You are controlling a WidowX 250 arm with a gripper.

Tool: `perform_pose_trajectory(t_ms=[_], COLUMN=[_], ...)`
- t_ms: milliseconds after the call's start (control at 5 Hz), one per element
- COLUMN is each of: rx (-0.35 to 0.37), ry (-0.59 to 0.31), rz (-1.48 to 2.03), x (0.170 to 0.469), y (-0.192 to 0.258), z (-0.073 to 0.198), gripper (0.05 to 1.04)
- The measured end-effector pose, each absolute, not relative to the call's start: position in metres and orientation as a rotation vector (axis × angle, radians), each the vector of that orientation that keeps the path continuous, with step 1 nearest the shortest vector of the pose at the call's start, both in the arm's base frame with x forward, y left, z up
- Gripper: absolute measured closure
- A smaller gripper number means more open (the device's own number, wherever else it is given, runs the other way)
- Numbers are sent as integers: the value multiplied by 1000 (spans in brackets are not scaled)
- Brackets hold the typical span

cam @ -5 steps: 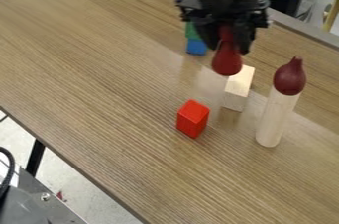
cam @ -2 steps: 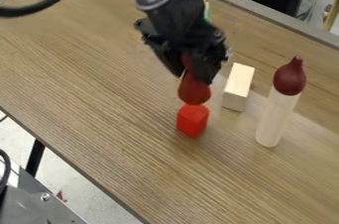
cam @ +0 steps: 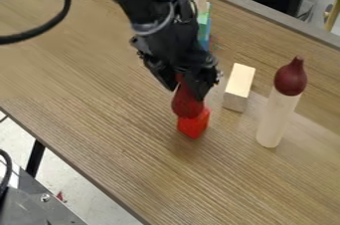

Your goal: Put the pawn on top of the red cube

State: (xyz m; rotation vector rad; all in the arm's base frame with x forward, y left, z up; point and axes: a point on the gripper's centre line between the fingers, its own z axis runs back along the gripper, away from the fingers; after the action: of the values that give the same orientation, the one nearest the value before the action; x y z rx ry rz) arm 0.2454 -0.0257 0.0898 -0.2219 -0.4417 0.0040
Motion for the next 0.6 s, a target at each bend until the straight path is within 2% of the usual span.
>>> perform_pose_trajectory(t_ms=[600], rx=[-215], ry=[-466], rz=[-33], x=[250], y=[-32], z=[85], gripper=[495])
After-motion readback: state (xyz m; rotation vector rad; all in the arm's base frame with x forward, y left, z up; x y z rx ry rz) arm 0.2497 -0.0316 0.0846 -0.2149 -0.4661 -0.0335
